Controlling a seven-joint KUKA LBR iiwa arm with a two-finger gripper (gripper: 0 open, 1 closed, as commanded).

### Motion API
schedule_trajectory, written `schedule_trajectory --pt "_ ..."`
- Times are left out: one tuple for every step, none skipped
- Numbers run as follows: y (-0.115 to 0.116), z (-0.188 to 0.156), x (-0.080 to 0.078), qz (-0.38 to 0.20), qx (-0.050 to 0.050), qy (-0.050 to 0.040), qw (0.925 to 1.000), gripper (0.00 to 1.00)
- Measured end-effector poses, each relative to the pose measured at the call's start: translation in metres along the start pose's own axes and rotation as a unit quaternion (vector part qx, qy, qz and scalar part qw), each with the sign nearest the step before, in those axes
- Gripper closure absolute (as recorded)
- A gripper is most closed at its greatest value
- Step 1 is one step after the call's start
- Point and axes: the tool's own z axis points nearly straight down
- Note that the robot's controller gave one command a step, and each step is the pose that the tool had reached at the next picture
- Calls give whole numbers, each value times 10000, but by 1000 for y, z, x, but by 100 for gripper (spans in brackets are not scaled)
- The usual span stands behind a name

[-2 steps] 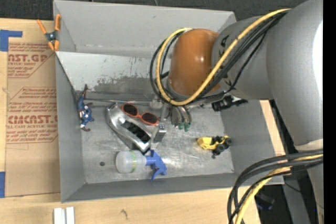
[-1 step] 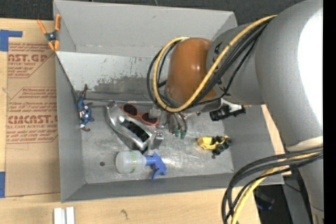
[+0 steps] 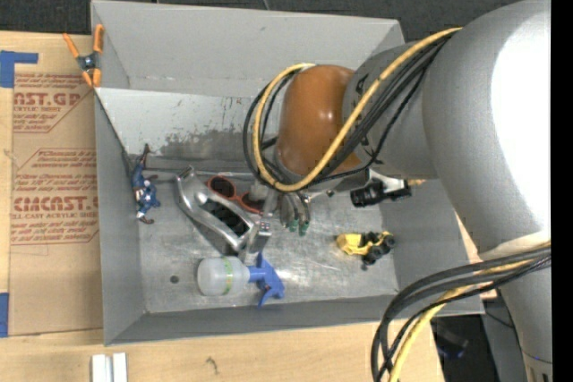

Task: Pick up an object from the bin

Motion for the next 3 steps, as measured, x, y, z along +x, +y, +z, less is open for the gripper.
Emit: schedule_trajectory --pt "3 10 1 880 -28 -36 9961 0" --pt "3 17 -9 -77 -34 -83 9999 0" --pt "18 17 -8 522 -52 -79 9986 100"
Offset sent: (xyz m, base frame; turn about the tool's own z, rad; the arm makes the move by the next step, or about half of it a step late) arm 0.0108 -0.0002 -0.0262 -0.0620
